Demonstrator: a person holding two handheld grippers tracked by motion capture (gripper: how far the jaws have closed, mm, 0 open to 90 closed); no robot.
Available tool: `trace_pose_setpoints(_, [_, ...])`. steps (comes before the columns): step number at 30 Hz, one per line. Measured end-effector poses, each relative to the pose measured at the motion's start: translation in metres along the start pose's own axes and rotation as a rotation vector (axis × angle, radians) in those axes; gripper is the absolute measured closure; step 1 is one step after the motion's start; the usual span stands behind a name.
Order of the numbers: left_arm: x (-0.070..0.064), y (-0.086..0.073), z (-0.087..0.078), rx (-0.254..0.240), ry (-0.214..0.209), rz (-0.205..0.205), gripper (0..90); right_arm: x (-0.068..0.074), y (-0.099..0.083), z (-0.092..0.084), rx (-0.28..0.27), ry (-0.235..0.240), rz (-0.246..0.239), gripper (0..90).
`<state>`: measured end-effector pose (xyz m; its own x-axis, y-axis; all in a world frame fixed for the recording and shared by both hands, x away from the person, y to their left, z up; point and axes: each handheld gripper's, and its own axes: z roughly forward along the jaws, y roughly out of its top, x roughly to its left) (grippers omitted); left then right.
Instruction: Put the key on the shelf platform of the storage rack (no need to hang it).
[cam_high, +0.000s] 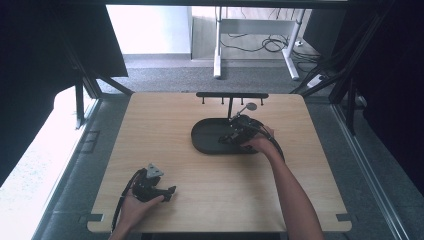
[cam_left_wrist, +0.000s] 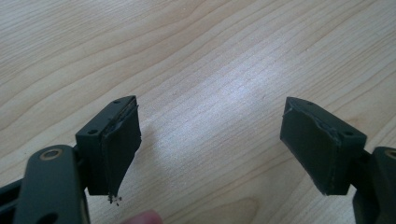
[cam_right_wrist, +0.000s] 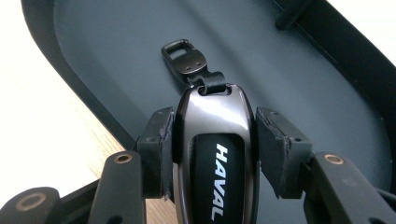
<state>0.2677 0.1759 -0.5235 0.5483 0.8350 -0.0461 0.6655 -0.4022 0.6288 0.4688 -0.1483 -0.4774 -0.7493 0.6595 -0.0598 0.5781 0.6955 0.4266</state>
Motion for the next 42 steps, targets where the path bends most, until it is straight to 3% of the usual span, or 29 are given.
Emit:
trace_pose_setpoints(11, [0.000,0.000,0.000,0.002,-0.002,-0.002,20.4,-0.004,-0.003,0.012,0.028,-0.013,0.001,49.7])
trace_pose_setpoints(29, [0.001,0.000,0.001,0.007,-0.005,0.003,20.4,-0.006,-0.005,0.021,0.026,-0.039,-0.009,49.3])
trace_pose_setpoints(34, [0.001,-0.001,0.002,0.011,-0.006,0.003,20.4,-0.008,-0.008,0.028,0.053,-0.058,-0.030,49.4])
trace_pose_setpoints(42, [0.001,-0.001,0.002,0.011,-0.006,0.004,20.4,-0.006,-0.007,0.025,0.028,-0.068,0.008,43.9])
